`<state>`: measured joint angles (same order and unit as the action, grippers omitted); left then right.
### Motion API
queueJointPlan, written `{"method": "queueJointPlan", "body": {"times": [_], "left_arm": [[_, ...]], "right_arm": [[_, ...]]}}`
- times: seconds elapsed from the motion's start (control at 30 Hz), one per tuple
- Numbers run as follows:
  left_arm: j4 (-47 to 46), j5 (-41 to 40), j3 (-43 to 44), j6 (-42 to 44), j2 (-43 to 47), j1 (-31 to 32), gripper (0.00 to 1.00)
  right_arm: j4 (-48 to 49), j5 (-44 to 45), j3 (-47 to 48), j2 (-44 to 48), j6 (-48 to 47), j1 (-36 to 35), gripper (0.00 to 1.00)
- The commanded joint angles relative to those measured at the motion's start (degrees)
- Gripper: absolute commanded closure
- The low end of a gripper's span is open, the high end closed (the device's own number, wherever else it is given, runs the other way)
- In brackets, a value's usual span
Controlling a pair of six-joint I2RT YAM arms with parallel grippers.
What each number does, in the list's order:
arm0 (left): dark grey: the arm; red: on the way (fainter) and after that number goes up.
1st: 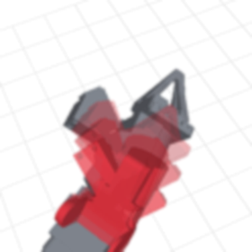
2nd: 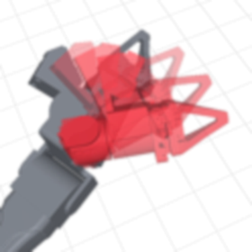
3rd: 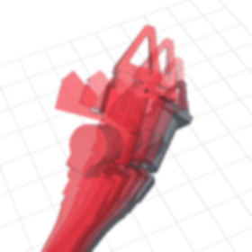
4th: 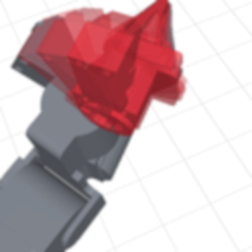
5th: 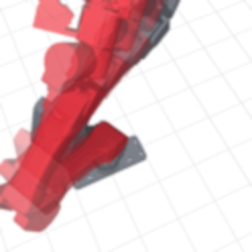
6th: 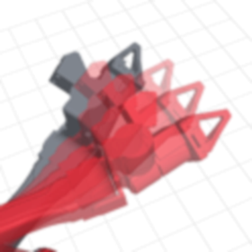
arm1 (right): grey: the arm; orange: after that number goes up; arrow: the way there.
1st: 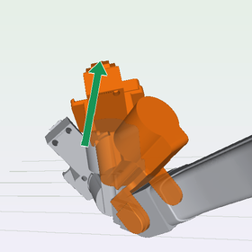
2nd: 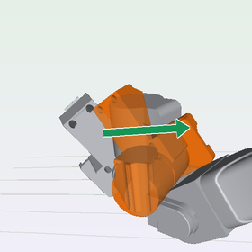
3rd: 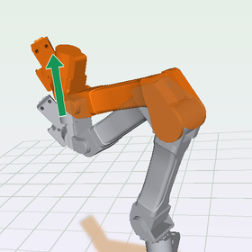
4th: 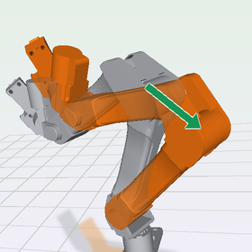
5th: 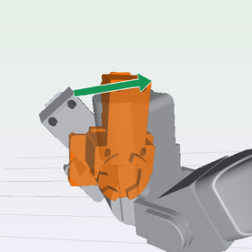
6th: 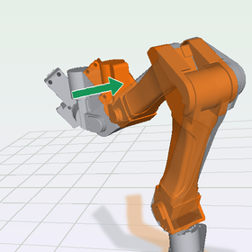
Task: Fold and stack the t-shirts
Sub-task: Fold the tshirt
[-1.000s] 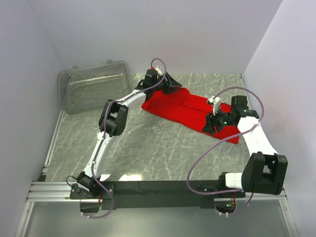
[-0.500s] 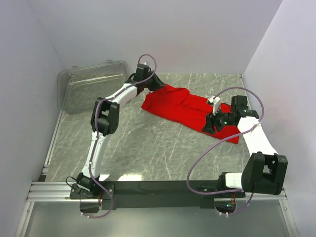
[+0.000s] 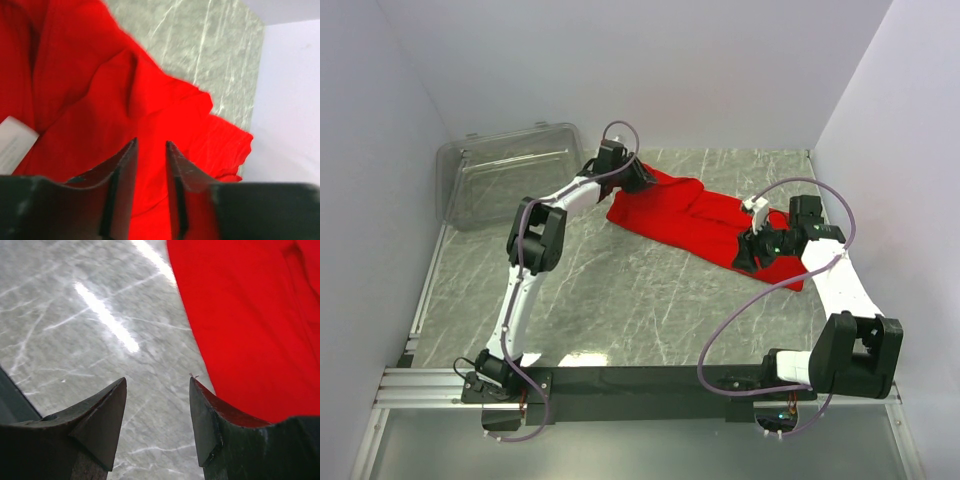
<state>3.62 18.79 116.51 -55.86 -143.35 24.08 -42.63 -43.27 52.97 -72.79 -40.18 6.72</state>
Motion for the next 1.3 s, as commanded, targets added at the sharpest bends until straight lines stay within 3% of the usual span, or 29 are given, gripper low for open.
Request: {"method": "queueJointPlan", "body": {"times": [0.0, 0.13, 0.27, 0.43, 0.63, 0.9, 1.27], "left_arm": [[-4.94, 0.47, -4.17, 5.57, 8.33, 0.36, 0.6], [-1.79, -1.99, -12.59, 13.48, 18.6, 0.45, 0.48], [1.74, -6.82, -22.88, 19.11, 27.23, 0.53, 0.43], [8.41, -12.19, -33.86, 17.45, 33.47, 0.8, 0.43], [6.76, -16.59, -43.72, 14.63, 36.65, 0.62, 0.43], [6.4, -20.8, -39.52, 18.5, 32.26, 0.62, 0.44], [11.06, -21.77, -28.27, 25.53, 23.03, 0.18, 0.45]], "right_arm": [[4.3, 5.46, -0.06, 1.34, 2.48, 1.27, 0.4], [3.44, 8.19, 3.18, -0.76, 0.99, 4.61, 0.4], [0.62, 9.95, 6.35, -3.31, -3.84, 6.19, 0.39], [-0.35, 8.99, 7.5, -4.11, -4.73, 6.37, 0.39], [-0.26, 6.88, 5.92, -3.5, -2.97, 6.37, 0.39], [0.62, 14.34, 2.4, -3.23, -4.81, 6.37, 0.39], [0.8, 14.44, 1.26, -2.97, -4.46, 6.37, 0.39]]}}
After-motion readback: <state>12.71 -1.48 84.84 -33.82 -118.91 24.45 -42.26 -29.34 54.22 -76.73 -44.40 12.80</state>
